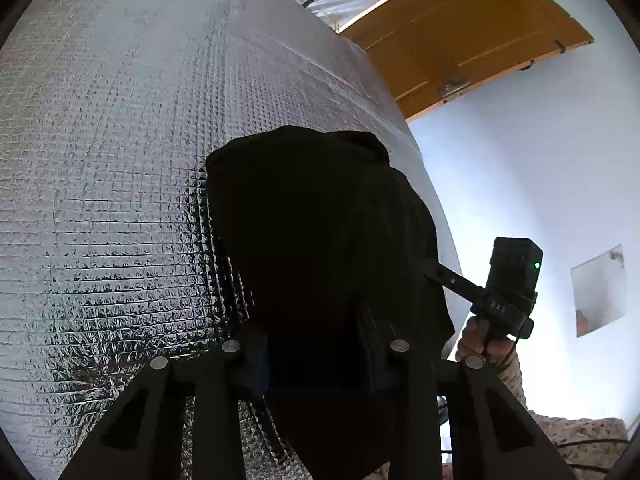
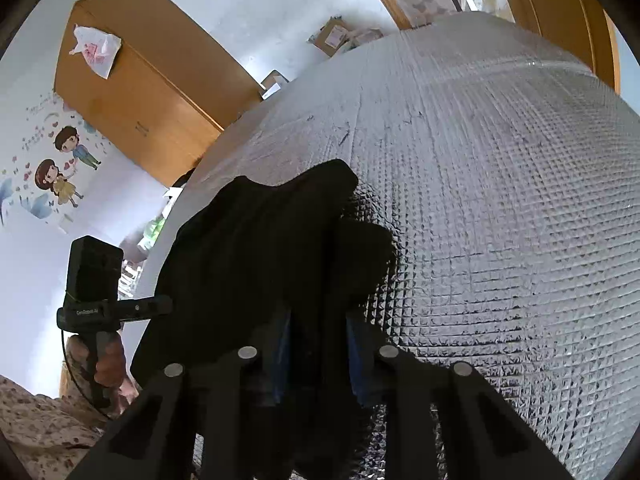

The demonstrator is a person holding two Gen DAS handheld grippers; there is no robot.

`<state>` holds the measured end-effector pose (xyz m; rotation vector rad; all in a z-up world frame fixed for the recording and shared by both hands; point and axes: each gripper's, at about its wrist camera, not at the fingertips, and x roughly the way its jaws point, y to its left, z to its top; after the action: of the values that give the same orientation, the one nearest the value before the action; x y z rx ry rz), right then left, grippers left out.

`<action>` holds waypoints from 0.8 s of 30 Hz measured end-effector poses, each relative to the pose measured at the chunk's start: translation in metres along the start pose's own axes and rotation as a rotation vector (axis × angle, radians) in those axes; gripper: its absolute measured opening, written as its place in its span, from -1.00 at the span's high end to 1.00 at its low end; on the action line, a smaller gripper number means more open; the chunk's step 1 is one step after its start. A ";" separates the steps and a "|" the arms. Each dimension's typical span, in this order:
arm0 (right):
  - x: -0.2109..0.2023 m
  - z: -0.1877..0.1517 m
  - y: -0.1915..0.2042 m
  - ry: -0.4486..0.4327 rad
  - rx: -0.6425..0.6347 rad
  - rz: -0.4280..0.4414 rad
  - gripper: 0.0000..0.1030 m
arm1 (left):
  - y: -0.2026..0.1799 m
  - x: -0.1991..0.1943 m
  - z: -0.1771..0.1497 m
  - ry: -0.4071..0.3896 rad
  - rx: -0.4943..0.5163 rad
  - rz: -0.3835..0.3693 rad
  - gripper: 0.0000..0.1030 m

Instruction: Fold clothes

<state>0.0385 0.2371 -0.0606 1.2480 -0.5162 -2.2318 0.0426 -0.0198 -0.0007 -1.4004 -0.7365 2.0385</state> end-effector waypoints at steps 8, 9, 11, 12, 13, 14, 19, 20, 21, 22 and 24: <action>-0.014 0.006 0.012 -0.039 -0.003 0.007 0.58 | 0.002 -0.005 0.008 -0.017 0.028 -0.001 0.38; -0.015 0.008 0.015 -0.044 -0.010 0.009 0.58 | 0.001 -0.006 0.010 -0.019 0.030 0.000 0.38; -0.015 0.012 0.023 -0.050 -0.027 0.011 0.59 | 0.001 -0.007 0.013 -0.023 0.033 0.002 0.38; -0.014 0.014 0.026 -0.050 -0.030 0.009 0.59 | 0.003 -0.009 0.016 -0.026 0.031 0.005 0.38; -0.014 0.016 0.027 -0.049 -0.032 0.011 0.59 | 0.004 -0.010 0.018 -0.030 0.029 0.007 0.38; -0.013 0.018 0.026 -0.047 -0.031 0.011 0.59 | 0.005 -0.011 0.021 -0.033 0.027 0.009 0.38; 0.001 0.033 0.040 -0.040 -0.039 0.019 0.59 | 0.012 -0.018 0.033 -0.050 0.017 0.021 0.39; 0.004 0.036 0.043 -0.040 -0.047 0.024 0.59 | 0.015 -0.023 0.037 -0.054 0.016 0.025 0.39; 0.008 0.039 0.047 -0.039 -0.054 0.029 0.59 | 0.017 -0.027 0.040 -0.060 0.016 0.028 0.39; 0.012 0.044 0.050 -0.038 -0.061 0.032 0.59 | 0.018 -0.031 0.045 -0.069 0.014 0.031 0.40; 0.020 0.053 0.057 -0.037 -0.070 0.041 0.59 | 0.021 -0.037 0.055 -0.089 0.010 0.038 0.42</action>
<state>-0.0011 0.1836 -0.0154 1.1531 -0.4691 -2.2230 -0.0006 -0.0678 0.0250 -1.3348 -0.7408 2.1424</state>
